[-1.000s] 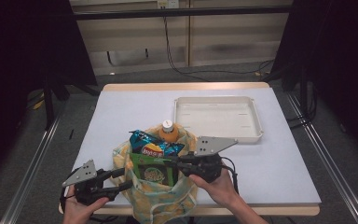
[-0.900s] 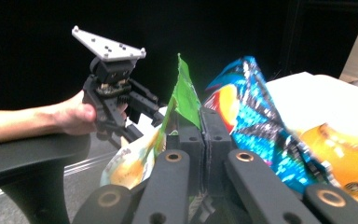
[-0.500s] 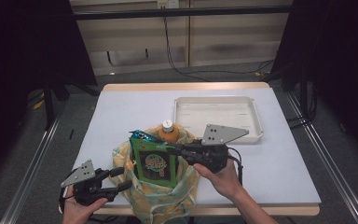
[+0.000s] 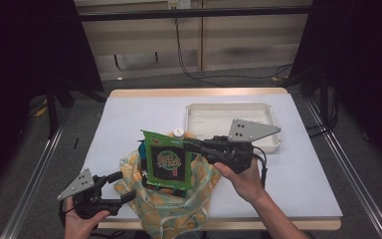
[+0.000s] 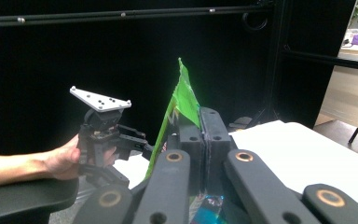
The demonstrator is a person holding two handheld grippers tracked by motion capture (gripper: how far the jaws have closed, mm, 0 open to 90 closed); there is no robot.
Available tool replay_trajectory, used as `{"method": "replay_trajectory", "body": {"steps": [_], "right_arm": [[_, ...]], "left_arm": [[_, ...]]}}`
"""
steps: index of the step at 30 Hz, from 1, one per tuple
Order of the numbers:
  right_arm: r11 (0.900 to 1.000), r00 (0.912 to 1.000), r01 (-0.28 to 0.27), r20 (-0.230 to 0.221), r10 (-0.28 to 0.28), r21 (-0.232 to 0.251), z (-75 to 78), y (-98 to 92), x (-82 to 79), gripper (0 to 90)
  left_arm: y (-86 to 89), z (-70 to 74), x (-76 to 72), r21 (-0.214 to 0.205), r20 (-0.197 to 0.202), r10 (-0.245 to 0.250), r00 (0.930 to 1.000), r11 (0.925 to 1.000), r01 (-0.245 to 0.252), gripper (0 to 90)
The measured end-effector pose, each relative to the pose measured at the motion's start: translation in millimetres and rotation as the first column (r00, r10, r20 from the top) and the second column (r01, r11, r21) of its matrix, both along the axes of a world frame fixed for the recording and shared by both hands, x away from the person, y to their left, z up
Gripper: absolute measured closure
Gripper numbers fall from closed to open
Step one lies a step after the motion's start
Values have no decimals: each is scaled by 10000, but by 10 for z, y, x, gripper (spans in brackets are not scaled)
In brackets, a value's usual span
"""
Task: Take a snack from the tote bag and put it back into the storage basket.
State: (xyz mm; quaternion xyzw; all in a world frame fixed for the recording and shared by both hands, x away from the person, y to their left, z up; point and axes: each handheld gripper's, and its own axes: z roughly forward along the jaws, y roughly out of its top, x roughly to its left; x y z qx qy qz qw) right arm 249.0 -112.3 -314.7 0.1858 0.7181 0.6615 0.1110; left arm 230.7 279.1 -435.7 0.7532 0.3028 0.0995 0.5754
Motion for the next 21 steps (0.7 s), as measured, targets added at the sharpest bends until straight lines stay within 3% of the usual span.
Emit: {"method": "replay_trajectory", "body": {"steps": [2,5,9,14,21], "right_arm": [[10000,10000,24,14,-24,43,24,-22,13,891],[9999,10000,57,13,-57,98,47,-46,25,891],[9996,9999,126,83,-128,234,99,-108,64,891],[9993,9998,165,130,-169,349,132,-179,109,892],[9972,9986,425,300,-445,620,208,-304,173,893]], "left_arm": [[9,10,-7,39,-27,276,9996,9996,-276,120],[21,17,-12,17,39,289,9996,9996,-289,95],[60,18,-8,4,420,640,9971,9979,-640,87],[82,6,9,4,299,766,9966,9971,-767,64],[69,-17,22,417,207,812,9965,9958,-821,59]]}}
